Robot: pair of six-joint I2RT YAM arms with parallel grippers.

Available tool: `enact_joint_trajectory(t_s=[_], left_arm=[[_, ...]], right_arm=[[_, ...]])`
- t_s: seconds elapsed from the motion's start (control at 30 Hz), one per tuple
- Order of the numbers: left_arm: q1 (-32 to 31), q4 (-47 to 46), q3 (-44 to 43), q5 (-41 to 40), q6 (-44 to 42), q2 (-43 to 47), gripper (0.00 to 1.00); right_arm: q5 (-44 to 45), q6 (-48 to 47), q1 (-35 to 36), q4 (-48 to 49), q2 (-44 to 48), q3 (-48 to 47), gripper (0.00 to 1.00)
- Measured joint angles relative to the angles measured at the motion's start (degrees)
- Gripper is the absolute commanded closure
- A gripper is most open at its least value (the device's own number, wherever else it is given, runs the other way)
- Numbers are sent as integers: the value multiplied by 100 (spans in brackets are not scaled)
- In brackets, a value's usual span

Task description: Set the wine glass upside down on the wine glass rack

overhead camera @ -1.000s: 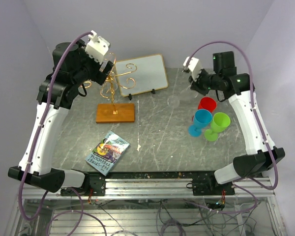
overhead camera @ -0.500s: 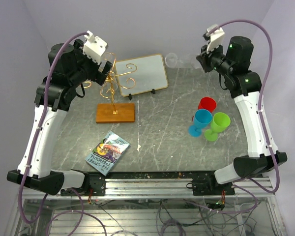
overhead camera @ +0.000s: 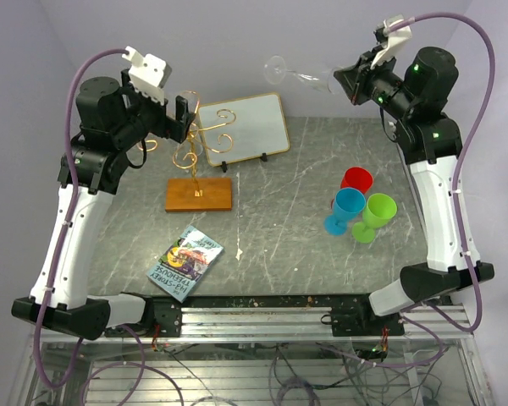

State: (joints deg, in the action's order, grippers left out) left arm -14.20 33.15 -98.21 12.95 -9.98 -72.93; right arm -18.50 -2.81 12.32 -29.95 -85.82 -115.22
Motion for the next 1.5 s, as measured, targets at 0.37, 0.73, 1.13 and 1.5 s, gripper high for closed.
enact_joint_trajectory(t_s=[0.37,0.73,1.13,1.5], left_arm=[[243,-907,341,1300,2170,-61,6],[229,-1731,389,2216,3628,-868,20],[48,-1810,96,2459,3851,-1250,40],[0,-1875,2,2487,3853,-1303,51]], right_arm=[[-1714,640,2,326,-227,-188,100],[-2452,951,2,671,-234,-76,100],[-2785,990,9,791,-234,212,100],[-2900,990,17,837,-234,243,100]])
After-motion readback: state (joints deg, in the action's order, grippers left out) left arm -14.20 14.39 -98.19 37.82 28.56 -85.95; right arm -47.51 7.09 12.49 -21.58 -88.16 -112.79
